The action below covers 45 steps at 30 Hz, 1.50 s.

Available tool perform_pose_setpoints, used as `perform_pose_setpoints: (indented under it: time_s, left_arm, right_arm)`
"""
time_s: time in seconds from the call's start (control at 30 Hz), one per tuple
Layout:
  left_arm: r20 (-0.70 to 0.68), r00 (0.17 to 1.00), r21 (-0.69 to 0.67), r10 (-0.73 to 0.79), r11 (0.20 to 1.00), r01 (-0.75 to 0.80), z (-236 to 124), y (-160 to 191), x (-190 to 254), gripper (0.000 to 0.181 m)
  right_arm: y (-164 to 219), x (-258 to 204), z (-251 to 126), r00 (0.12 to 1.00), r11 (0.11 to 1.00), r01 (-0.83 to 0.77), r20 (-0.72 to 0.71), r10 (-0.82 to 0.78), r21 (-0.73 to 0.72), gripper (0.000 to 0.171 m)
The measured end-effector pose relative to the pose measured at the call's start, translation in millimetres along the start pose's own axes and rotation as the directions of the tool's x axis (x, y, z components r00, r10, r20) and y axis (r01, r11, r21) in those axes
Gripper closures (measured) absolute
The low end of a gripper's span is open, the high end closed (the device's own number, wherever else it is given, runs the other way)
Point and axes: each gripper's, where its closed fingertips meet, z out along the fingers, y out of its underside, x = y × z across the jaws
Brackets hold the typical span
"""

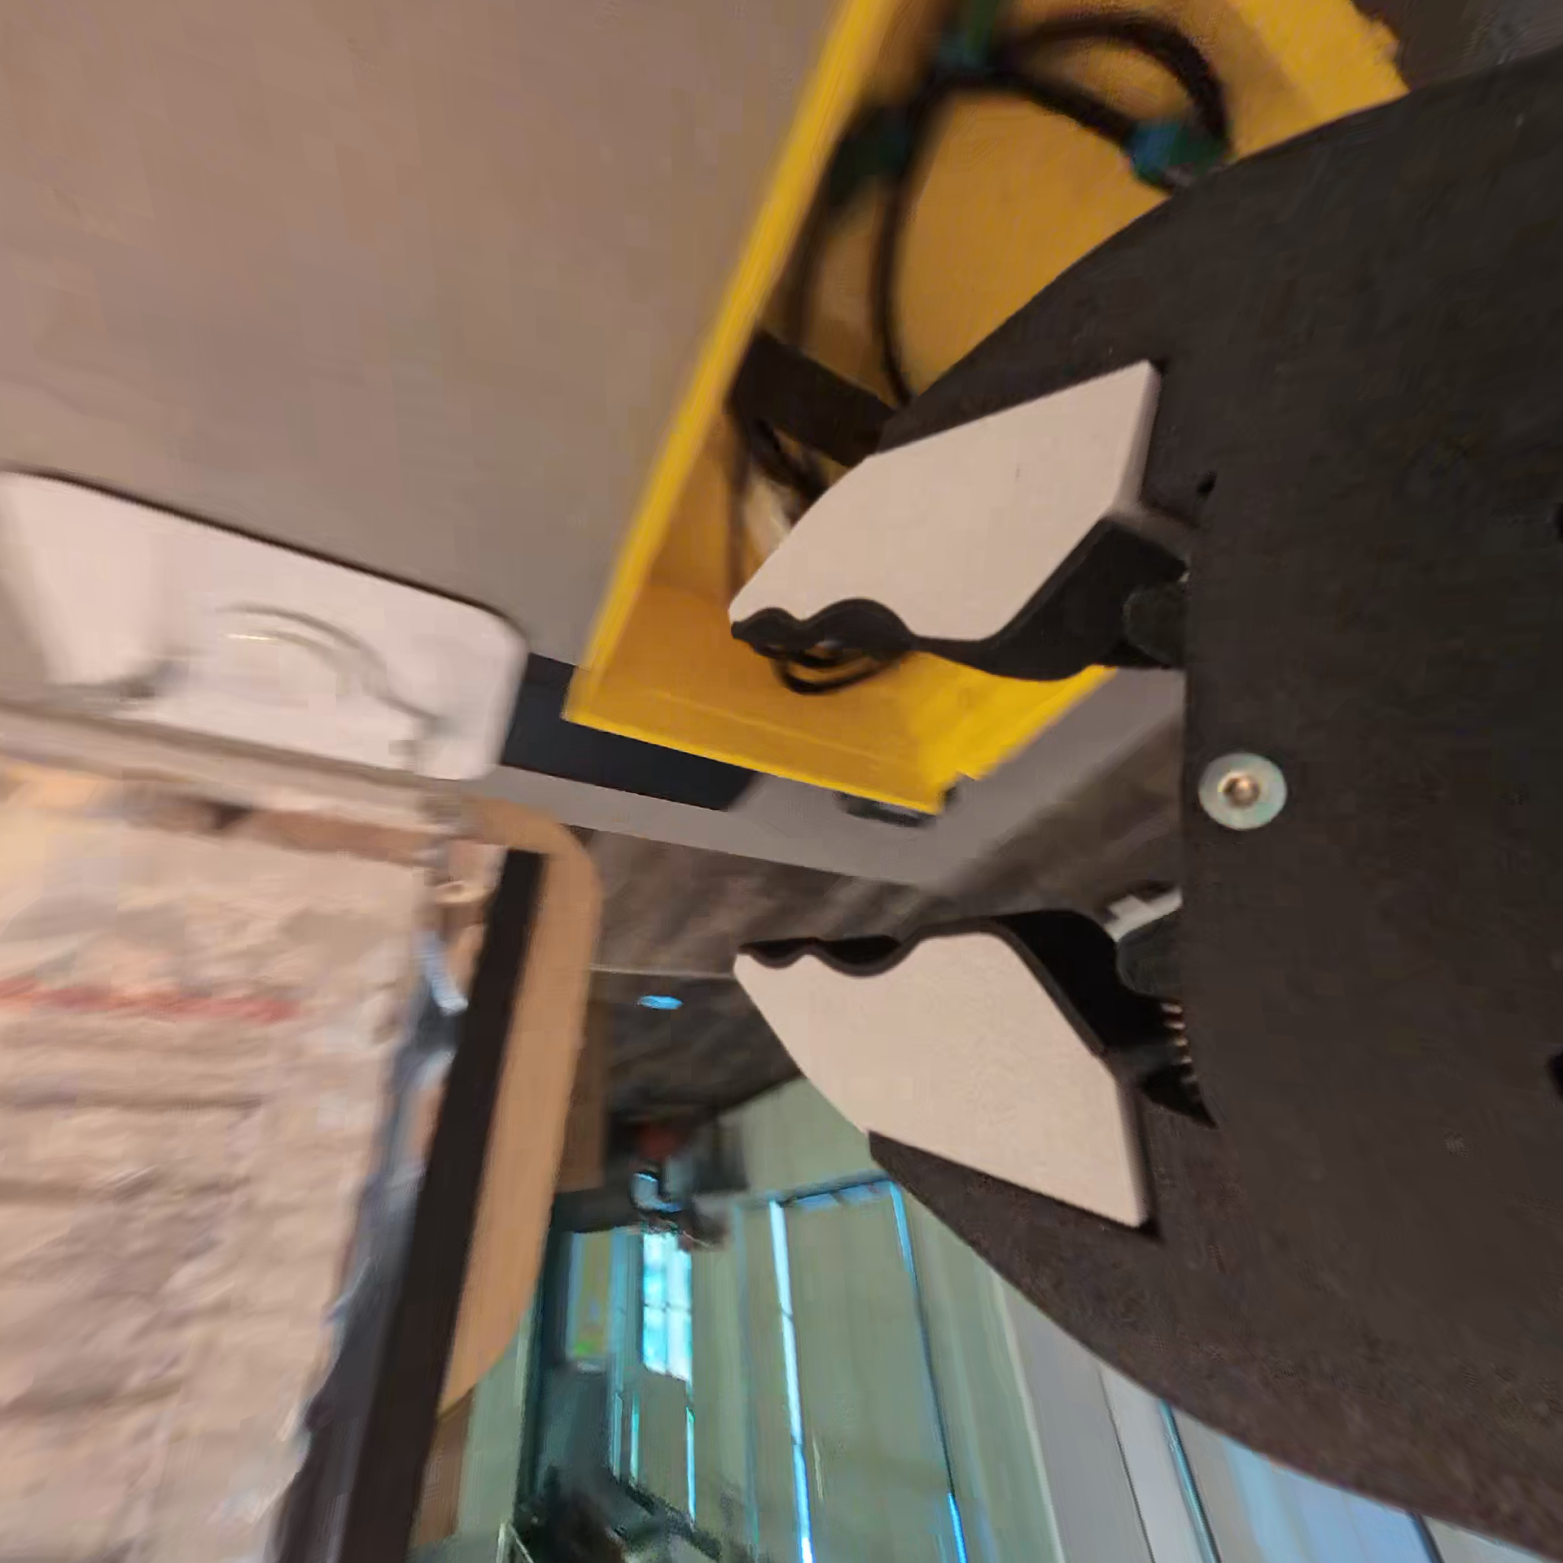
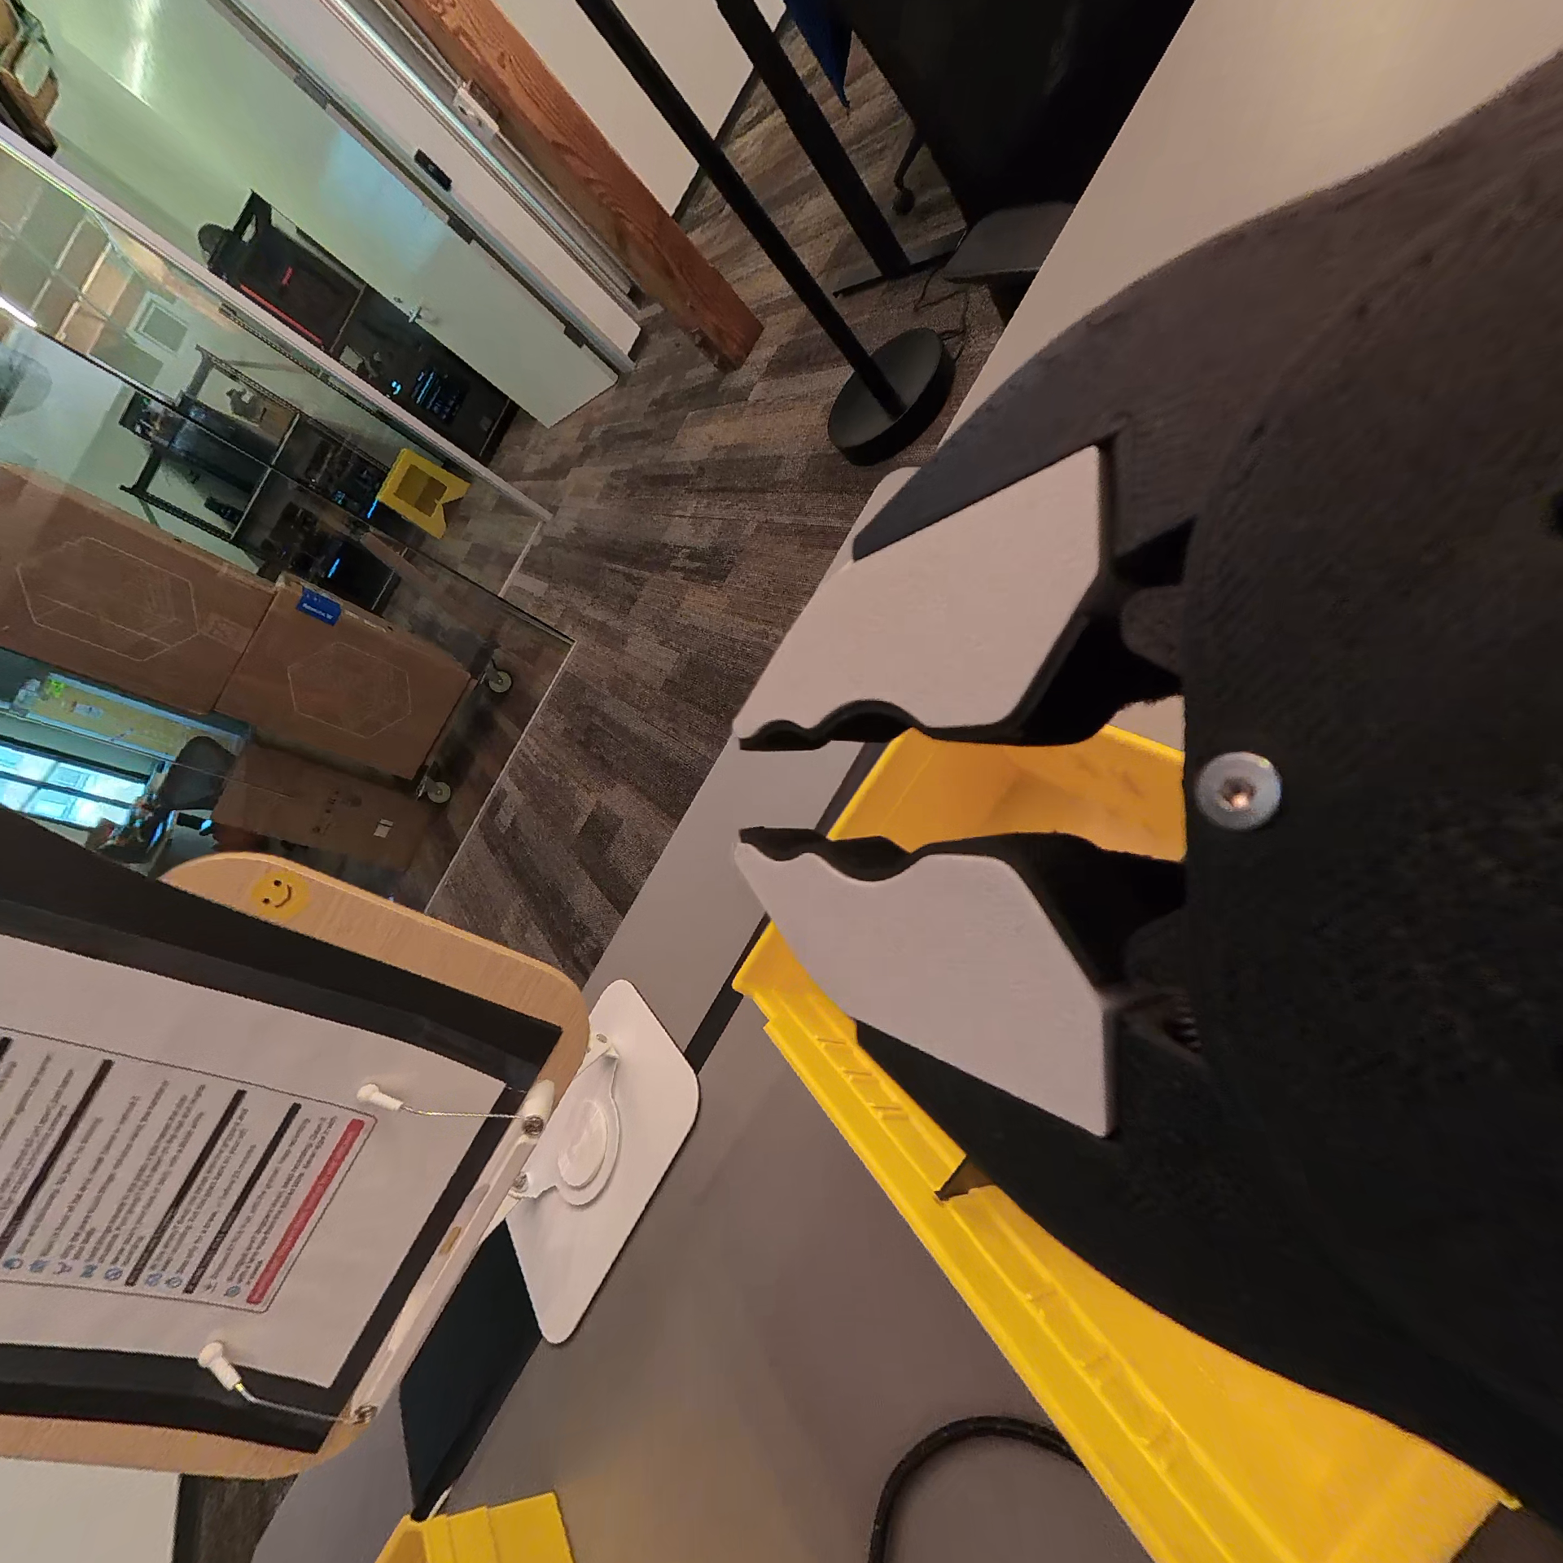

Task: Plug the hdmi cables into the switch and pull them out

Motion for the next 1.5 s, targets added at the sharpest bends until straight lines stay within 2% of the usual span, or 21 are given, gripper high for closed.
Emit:
perform_pose_setpoints:
  time_s: [0.1, 0.17, 0.23, 0.4, 0.5, 0.87, 1.1, 1.2, 1.27, 1.4, 1.5]
  left_arm:
    - [-0.024, 0.964, -0.155, 0.265, 0.952, -0.265, 17.1, 42.7, 3.9, 0.141]
    - [-0.082, 0.92, -0.183, 0.384, 0.901, -0.392, 24.8, 58.6, 14.0, 0.138]
    - [-0.161, 0.892, -0.167, 0.423, 0.879, -0.447, 29.9, 66.4, 26.6, 0.14]
    - [-0.352, 0.861, -0.1, 0.368, 0.899, -0.426, 44.5, 71.2, 50.7, 0.141]
    - [-0.424, 0.813, -0.111, 0.398, 0.868, -0.483, 54.3, 80.6, 58.1, 0.144]
    - [-0.506, 0.718, -0.057, 0.478, 0.812, -0.581, 85.8, 73.5, 75.7, 0.148]
    - [-0.546, 0.629, -0.048, 0.554, 0.729, -0.683, 103.4, 79.0, 89.5, 0.144]
    - [-0.566, 0.621, -0.065, 0.543, 0.721, -0.69, 106.9, 80.5, 90.5, 0.14]
    - [-0.582, 0.602, -0.068, 0.546, 0.705, -0.705, 105.3, 83.1, 91.7, 0.15]
    - [-0.615, 0.635, -0.143, 0.467, 0.726, -0.673, 99.2, 88.6, 86.4, 0.153]
    - [-0.596, 0.701, -0.209, 0.391, 0.768, -0.606, 93.1, 94.6, 72.7, 0.153]
  right_arm:
    - [8.2, -2.0, 5.9, 0.999, 0.998, 0.036, -0.011, -0.036, -0.05, 0.153]
    - [13.3, -1.3, 8.2, 0.998, 0.995, 0.053, -0.023, -0.055, -0.079, 0.152]
    - [16.2, -0.6, 10.0, 0.998, 0.994, 0.057, -0.027, -0.06, -0.093, 0.152]
    - [23.3, -4.3, 16.3, 0.997, 0.989, 0.07, -0.014, -0.072, -0.134, 0.152]
    - [24.5, -11.6, 18.8, 0.993, 0.981, 0.119, 0.003, -0.12, -0.156, 0.152]
    - [31.5, -24.6, 29.2, 0.983, 0.964, 0.185, 0.053, -0.178, -0.193, 0.152]
    - [34.2, -29.8, 31.3, 0.978, 0.957, 0.204, 0.075, -0.192, -0.207, 0.152]
    - [35.2, -33.6, 33.3, 0.976, 0.955, 0.212, 0.091, -0.197, -0.209, 0.152]
    - [36.9, -35.6, 35.3, 0.974, 0.951, 0.222, 0.099, -0.205, -0.215, 0.152]
    - [42.2, -40.2, 38.4, 0.967, 0.939, 0.248, 0.123, -0.224, -0.237, 0.153]
    - [41.7, -40.5, 37.9, 0.964, 0.937, 0.258, 0.122, -0.234, -0.236, 0.153]
